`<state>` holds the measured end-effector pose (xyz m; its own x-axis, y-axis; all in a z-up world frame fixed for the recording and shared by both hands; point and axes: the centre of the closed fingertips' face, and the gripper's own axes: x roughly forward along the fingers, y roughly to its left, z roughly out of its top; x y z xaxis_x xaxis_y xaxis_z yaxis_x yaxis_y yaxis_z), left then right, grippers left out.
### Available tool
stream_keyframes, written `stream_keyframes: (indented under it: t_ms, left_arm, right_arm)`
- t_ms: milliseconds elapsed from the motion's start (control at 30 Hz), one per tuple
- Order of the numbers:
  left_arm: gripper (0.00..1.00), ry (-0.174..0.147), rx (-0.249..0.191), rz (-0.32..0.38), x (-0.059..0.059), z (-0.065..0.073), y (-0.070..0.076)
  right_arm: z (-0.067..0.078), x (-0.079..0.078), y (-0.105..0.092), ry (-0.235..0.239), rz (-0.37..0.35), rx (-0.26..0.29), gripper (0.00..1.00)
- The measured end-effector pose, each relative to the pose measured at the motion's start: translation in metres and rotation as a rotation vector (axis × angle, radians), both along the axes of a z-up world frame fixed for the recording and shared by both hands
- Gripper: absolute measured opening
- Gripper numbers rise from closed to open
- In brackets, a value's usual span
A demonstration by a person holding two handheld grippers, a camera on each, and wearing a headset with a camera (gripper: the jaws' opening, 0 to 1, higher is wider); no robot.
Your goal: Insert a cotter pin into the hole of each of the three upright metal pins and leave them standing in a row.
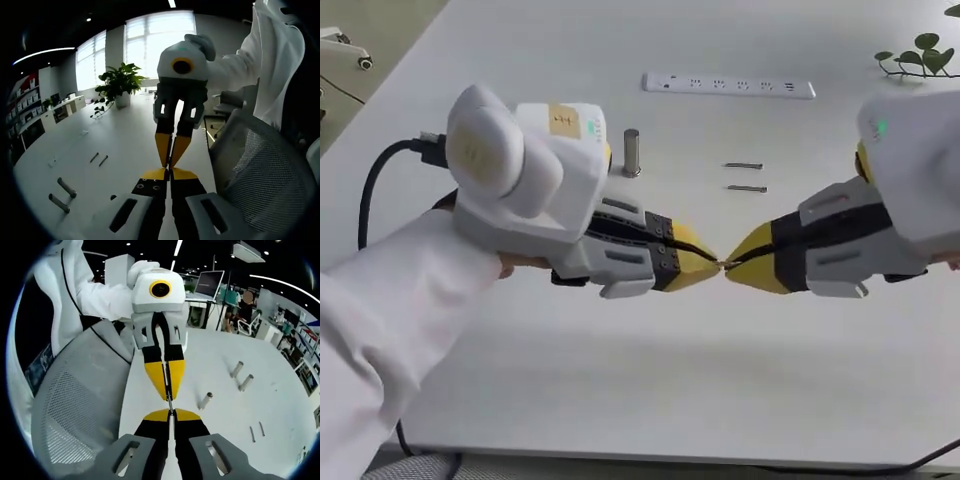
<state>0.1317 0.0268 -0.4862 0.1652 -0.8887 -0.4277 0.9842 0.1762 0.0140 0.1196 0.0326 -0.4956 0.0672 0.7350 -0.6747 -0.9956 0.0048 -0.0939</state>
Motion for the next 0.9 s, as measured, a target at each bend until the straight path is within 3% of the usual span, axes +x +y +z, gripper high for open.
stream_keyframes:
  t_ms: [133, 200, 333, 400, 433, 500, 567, 667, 767, 800, 833, 867, 900]
  left_arm:
    - [0.0, 0.011, 0.015, -0.005, -0.003, -0.005, 0.0]
    - [0.0, 0.008, 0.013, 0.012, -0.001, -0.006, 0.0]
    - [0.01, 0.003, -0.014, 0.058, 0.005, -0.005, 0.002]
    - [0.12, 0.069, -0.031, 0.094, 0.006, -0.006, 0.003]
    - [0.18, 0.076, -0.036, 0.107, 0.008, -0.007, 0.004]
    - [0.28, 0.025, -0.024, 0.122, 0.015, -0.009, 0.008]
    - [0.35, 0.054, -0.004, 0.182, 0.021, -0.018, 0.015]
    - [0.42, 0.079, -0.016, 0.295, 0.037, -0.027, 0.026]
    - [0.42, 0.116, -0.115, 0.472, 0.062, -0.029, 0.041]
    - [0.44, 0.147, -0.17, 0.549, 0.072, -0.03, 0.047]
    - [0.44, 0.171, -0.195, 0.593, 0.077, -0.033, 0.05]
    - [0.45, 0.185, -0.206, 0.618, 0.081, -0.036, 0.052]
    - [0.44, 0.176, -0.189, 0.614, 0.083, -0.042, 0.053]
  right_arm:
    - [-0.005, -0.004, -0.001, -0.009, 0.036, -0.036, 0.0]
    - [-0.006, -0.001, -0.001, -0.034, 0.045, -0.056, 0.0]
    - [-0.006, 0.011, -0.004, -0.038, 0.031, -0.059, 0.0]
    - [-0.007, 0.02, -0.004, -0.044, 0.028, -0.061, 0.0]
    - [-0.007, 0.023, -0.004, -0.046, 0.024, -0.063, 0.0]
    - [-0.009, 0.026, -0.005, -0.051, 0.02, -0.07, 0.0]
    - [-0.011, 0.033, -0.006, -0.052, -0.008, -0.076, 0.0]
    - [-0.016, 0.044, -0.01, -0.054, -0.05, -0.089, 0.0]
    - [-0.024, 0.06, -0.014, -0.049, -0.086, -0.098, 0.0]
    - [-0.025, 0.064, -0.014, -0.045, -0.096, -0.099, 0.0]
    - [-0.027, 0.067, -0.014, -0.043, -0.103, -0.1, 0.0]
    - [-0.028, 0.069, -0.014, -0.041, -0.113, -0.1, 0.0]
    - [-0.03, 0.073, -0.014, -0.037, -0.125, -0.101, 0.0]
